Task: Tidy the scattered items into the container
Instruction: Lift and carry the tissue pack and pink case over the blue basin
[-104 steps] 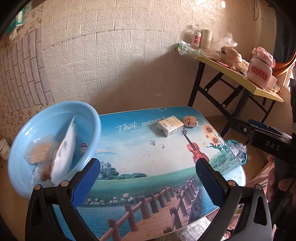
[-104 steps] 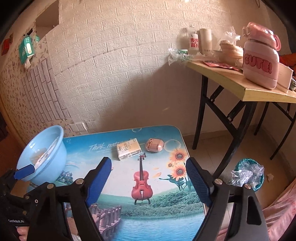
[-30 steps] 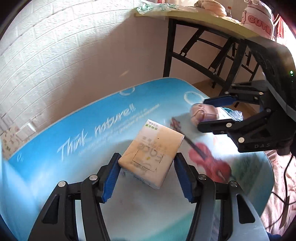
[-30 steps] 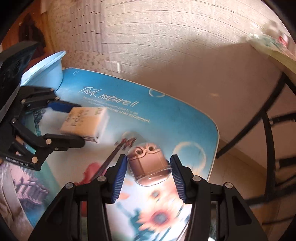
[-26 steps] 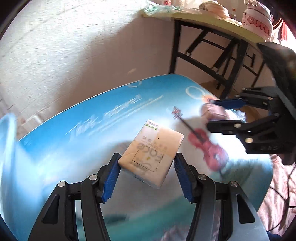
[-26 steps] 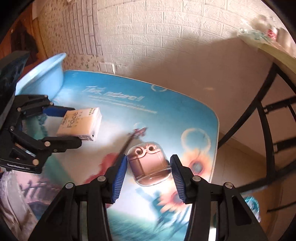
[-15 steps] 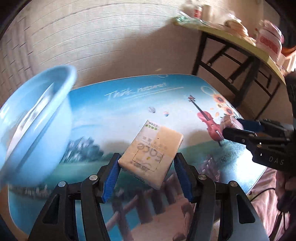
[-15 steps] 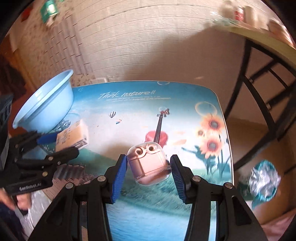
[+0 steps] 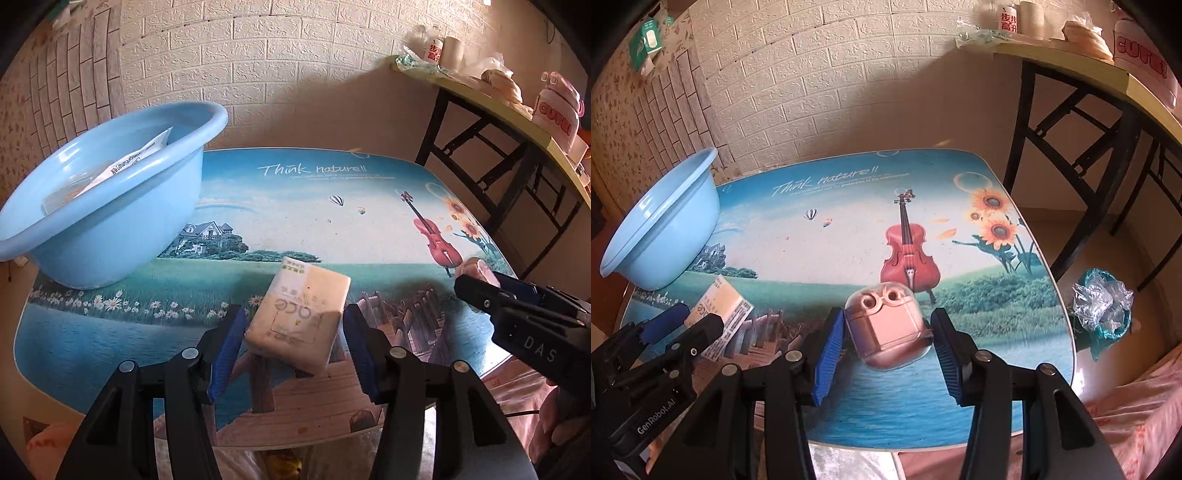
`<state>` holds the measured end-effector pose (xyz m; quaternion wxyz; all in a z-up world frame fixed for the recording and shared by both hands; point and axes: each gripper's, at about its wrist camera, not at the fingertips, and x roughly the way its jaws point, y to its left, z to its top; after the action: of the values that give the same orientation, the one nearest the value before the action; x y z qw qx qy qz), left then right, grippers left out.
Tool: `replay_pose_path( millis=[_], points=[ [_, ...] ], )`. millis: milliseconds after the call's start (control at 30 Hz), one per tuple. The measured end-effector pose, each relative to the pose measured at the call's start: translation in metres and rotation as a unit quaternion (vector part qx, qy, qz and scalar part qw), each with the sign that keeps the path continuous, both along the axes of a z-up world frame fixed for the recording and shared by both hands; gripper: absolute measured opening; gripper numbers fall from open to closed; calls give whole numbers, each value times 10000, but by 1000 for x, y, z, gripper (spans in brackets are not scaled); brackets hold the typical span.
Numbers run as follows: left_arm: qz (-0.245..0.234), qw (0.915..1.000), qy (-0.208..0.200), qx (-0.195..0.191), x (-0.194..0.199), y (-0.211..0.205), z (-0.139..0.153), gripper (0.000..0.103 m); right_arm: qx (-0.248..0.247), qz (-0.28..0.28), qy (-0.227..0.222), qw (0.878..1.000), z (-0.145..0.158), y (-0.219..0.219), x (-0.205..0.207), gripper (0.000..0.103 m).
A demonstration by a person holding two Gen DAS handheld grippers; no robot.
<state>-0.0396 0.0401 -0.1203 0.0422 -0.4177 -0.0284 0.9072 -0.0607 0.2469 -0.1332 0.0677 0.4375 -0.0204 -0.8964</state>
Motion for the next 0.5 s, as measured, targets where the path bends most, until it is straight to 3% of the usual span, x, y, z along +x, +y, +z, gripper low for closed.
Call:
replay_pose_path(
  millis=[200,500],
  points=[
    [-237,9995,-1,203,0,-2,-6,52,-15,112,-27,9999,-7,-6,4,50],
    [-687,9974,68,198,-4,0,-11,54,-96,285,12,9995,-12,-8,3,50]
  ],
)
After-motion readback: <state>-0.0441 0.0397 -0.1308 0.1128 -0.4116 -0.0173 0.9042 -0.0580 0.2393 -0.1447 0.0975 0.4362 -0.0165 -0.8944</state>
